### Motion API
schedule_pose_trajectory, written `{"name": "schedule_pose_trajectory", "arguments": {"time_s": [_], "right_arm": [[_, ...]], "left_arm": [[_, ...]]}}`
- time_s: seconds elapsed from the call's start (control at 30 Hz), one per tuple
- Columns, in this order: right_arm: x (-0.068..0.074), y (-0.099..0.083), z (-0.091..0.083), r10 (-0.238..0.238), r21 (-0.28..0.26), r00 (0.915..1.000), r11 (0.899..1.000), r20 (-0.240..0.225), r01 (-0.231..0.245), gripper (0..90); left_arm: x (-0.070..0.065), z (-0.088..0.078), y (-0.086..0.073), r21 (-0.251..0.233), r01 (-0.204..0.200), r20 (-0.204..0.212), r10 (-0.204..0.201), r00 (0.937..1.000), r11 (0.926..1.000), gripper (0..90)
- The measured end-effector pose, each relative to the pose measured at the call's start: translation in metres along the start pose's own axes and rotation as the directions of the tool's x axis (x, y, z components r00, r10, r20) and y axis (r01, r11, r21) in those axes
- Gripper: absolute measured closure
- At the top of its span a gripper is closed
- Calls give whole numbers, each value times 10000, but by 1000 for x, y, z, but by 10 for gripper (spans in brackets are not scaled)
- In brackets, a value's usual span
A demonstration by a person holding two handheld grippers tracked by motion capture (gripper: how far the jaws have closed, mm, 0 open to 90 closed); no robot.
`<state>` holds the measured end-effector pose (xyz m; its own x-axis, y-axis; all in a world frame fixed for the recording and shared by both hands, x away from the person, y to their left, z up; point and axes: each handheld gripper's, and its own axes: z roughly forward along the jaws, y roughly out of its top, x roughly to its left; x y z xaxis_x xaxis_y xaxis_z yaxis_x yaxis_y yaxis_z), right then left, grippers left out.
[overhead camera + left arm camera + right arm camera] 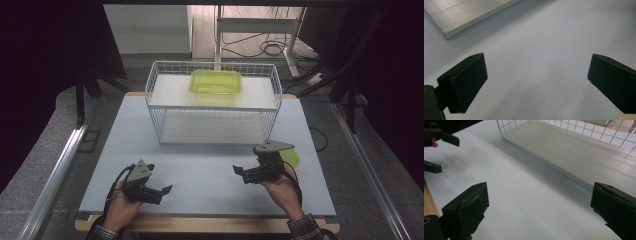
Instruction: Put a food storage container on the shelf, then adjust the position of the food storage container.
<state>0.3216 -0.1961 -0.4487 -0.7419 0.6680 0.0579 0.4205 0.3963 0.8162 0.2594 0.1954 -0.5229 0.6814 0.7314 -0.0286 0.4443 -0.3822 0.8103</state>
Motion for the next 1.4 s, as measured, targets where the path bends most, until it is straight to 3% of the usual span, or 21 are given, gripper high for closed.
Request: {"name": "schedule_pose_trajectory", "arguments": {"time_s": [0.33,0.67,0.9,1.2,1.4], "right_arm": [[5,-17,10,-282,507,9995,9983,123,275,18],[-4,-19,11,367,646,9978,9971,548,-402,4],[-14,-16,2,688,586,9944,9956,802,-736,12],[-39,-13,-22,1053,202,9779,9936,1805,-1107,300],[-64,-18,-41,1410,29,9607,9893,2393,-1459,575]], "left_arm": [[0,0,0,38,-55,-42,55,10000,10000,22],[-1,1,-1,114,-88,-42,88,10000,9999,21],[-1,2,0,181,-157,-39,158,9999,9997,21],[-1,2,-1,206,-179,-53,180,9998,9996,20],[-2,3,-1,259,-210,-57,212,9998,9994,20]]}}
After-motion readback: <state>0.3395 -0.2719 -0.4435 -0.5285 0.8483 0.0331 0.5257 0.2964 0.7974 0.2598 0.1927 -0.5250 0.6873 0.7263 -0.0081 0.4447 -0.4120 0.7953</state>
